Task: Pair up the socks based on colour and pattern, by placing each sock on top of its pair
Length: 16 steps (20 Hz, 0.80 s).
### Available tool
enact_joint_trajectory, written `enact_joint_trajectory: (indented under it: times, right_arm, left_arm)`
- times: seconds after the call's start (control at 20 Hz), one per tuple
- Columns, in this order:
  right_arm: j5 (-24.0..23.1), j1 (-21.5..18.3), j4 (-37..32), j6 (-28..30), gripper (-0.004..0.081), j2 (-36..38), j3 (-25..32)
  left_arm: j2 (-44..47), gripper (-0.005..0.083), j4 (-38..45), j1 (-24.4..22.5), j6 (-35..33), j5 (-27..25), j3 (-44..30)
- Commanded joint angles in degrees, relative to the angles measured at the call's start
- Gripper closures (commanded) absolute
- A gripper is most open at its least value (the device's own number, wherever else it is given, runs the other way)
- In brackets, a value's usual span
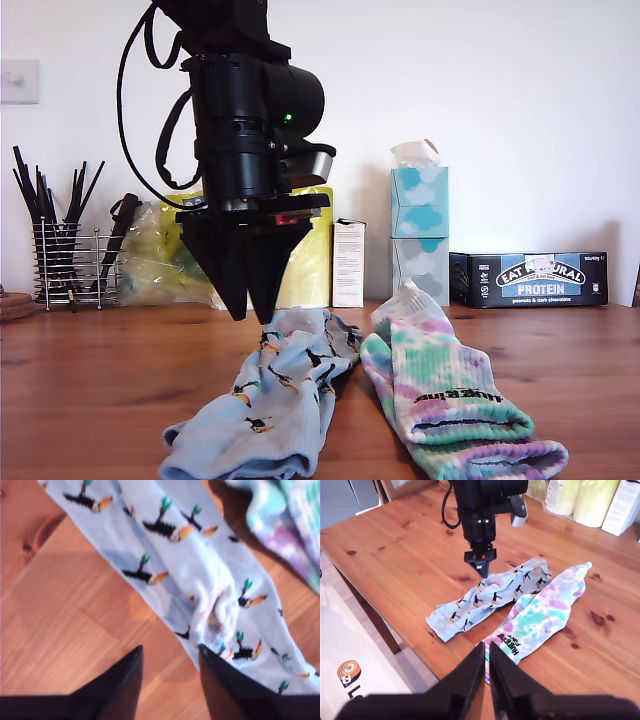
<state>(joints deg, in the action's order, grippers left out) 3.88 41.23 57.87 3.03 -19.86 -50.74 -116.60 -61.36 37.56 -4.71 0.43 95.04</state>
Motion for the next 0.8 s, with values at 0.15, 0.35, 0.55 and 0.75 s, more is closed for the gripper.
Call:
enact_joint_trajectory:
  times: [0.15,0.35,0.55,0.75]
  right_arm:
    - [-0.81,-0.11,-6.69,-4.09,0.0783,-0.35,4.04]
    - [-3.72,-0.11,-18.14,-5.99,0.0783,-3.48,9.94]
    - [-9.14,-1.46,-30.97,-4.61,0.0783,-9.09,12.61]
    - [-6.10,-8.33,-38.95,-2.03,0.0783,-16.94,12.61]
  left_arm:
    - [7.87,0.0793,3.21,-1.49,-0.02,1.03,-0.11]
    - [15.76,0.0793,6.73,-2.69,-0.02,0.81,-2.21]
    - [25.70,0.0793,14.08,-4.72,-0.02,0.81,-10.56]
    - [38.60,0.0793,26.23,-5.44,-0.02,0.83,-24.79]
